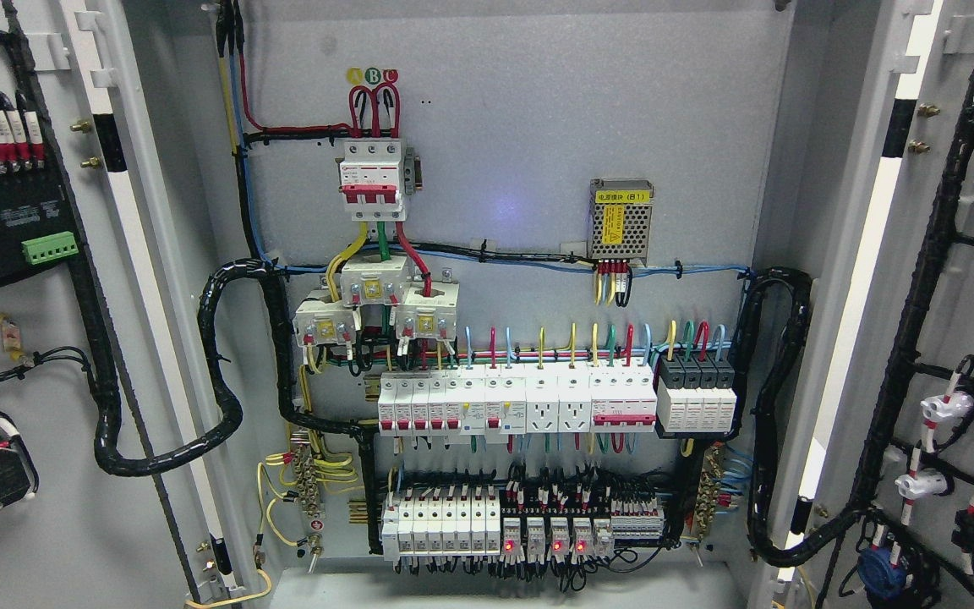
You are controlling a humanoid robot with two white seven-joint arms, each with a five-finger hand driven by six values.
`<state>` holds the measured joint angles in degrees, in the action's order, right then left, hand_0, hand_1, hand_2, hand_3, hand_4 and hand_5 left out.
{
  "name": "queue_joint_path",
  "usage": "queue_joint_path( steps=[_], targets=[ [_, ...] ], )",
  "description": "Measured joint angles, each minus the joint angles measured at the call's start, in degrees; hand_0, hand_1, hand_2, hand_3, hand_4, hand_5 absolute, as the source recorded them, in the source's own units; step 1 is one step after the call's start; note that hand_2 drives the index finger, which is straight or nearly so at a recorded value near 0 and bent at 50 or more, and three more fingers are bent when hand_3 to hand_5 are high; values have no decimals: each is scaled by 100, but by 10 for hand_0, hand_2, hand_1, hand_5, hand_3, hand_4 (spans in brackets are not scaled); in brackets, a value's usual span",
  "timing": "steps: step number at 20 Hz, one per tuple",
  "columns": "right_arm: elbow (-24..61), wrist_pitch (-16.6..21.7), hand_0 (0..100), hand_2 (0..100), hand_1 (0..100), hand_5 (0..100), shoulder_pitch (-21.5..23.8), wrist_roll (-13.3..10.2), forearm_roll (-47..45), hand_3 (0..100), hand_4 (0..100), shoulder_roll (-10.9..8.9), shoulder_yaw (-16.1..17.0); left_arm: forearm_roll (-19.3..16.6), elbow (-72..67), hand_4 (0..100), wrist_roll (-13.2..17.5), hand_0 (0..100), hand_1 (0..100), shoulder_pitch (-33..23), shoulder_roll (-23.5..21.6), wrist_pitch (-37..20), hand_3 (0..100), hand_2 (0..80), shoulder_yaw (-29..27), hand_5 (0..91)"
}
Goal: Open door with both hands
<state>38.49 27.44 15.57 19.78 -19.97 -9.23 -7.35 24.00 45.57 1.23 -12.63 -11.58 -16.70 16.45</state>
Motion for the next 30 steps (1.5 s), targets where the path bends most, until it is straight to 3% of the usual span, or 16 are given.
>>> queue_joint_path(
  steps=[4, 9, 13, 18, 23, 30],
  targets=[
    [-849, -22, 191, 0, 0, 0, -301, -353, 374, 0, 0, 95, -31, -83, -983, 0, 307, 0, 0, 261, 133, 4, 0, 0, 78, 0],
    [-1655, -59, 191, 0, 0, 0, -476, -820, 1099, 0, 0, 200, -55, -499, -2164, 0, 667, 0, 0, 522, 295, 8, 0, 0, 122, 0],
    [-2228, -78, 191, 0, 0, 0, -531, -1061, 1510, 0, 0, 274, -85, -801, -2884, 0, 774, 0, 0, 651, 390, 89, 0, 0, 143, 0],
    [-2734, -323, 191, 0, 0, 0, -512, -1181, 1800, 0, 0, 362, -177, -968, -3490, 0, 806, 0, 0, 772, 470, 766, 0, 0, 159, 0],
    [-2805, -790, 191, 0, 0, 0, -406, -1396, 2014, 0, 0, 428, -256, -1027, -3882, 0, 808, 0, 0, 849, 549, 1051, 0, 0, 167, 0],
    [-3275, -1229, 191, 0, 0, 0, -314, -1442, 2760, 0, 0, 545, -332, -1012, -4200, 0, 827, 0, 0, 926, 637, 1407, 0, 0, 112, 0]
  ],
)
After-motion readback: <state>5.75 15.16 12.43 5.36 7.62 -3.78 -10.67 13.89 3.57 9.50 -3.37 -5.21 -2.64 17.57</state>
